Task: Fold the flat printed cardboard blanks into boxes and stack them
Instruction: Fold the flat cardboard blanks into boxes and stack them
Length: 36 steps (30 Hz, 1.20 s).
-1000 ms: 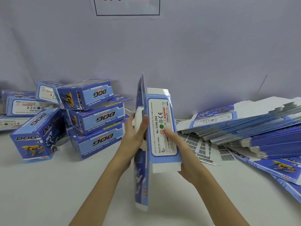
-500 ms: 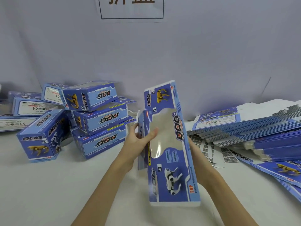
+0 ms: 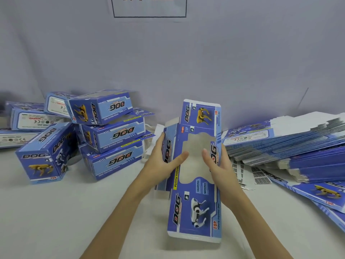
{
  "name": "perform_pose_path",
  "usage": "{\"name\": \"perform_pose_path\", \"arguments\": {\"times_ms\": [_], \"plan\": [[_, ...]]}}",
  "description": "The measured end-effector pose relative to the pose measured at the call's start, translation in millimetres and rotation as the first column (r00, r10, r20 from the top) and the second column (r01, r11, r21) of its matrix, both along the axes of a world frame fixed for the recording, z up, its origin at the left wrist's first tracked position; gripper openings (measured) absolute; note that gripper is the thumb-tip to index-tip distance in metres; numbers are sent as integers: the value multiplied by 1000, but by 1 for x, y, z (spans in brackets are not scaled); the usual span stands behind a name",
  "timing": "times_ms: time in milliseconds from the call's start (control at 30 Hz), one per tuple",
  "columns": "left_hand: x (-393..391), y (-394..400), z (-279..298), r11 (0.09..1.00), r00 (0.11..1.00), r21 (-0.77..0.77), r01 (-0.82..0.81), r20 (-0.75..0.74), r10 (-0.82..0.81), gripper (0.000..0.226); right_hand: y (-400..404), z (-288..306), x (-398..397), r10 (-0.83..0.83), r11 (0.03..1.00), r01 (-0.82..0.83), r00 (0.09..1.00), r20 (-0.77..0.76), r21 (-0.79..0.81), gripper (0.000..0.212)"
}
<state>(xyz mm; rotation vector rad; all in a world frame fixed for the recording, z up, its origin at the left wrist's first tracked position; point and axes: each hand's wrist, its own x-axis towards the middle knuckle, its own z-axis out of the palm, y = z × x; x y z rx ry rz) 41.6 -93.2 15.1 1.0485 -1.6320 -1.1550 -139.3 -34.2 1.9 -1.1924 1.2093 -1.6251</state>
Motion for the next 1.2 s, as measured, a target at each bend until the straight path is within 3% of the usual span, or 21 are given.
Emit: {"name": "perform_pose_path", "arguments": {"times_ms": [100, 233, 333, 433, 600, 733, 833, 933, 1100, 1200], "plan": [[3, -1, 1, 998, 996, 12, 65, -56, -65, 88, 0, -1, 0, -5, 1000, 5, 1000, -8, -4, 41], [-2, 1, -1, 981, 978, 30, 192, -90, -189, 61, 1, -4, 4, -2, 1000, 2, 1000, -17, -4, 50], [-2, 2, -4, 967, 958, 52, 248, -165, -236, 54, 2, 1, 5, 44, 999, -43, 997, -57, 19, 57], [2, -2, -9, 964, 939, 65, 259, -251, -236, 45, -1, 3, -1, 104, 993, -106, 994, 30, 57, 59], [5, -5, -16, 961, 947, 114, 251, -233, -220, 59, 2, 1, 1, 128, 991, -126, 991, -44, 44, 59], [9, -8, -18, 952, 948, 152, 264, -220, -228, 52, 3, 0, 4, 116, 993, -114, 974, -194, 23, 66], [9, -8, -12, 951, 948, 147, 272, -211, -238, 54, 3, 0, 0, 116, 993, -113, 972, -206, 26, 60], [5, -6, -7, 954, 954, 152, 259, -196, -228, 69, 5, 5, -2, 120, 993, -114, 971, -206, 39, 60], [8, -4, -11, 949, 950, 158, 271, -204, -237, 44, 7, 8, 3, 131, 991, -125, 959, -252, 38, 65], [10, -2, -10, 946, 951, 174, 274, -193, -240, 45, 8, 8, 2, 148, 989, -137, 962, -229, 64, 63]]}}
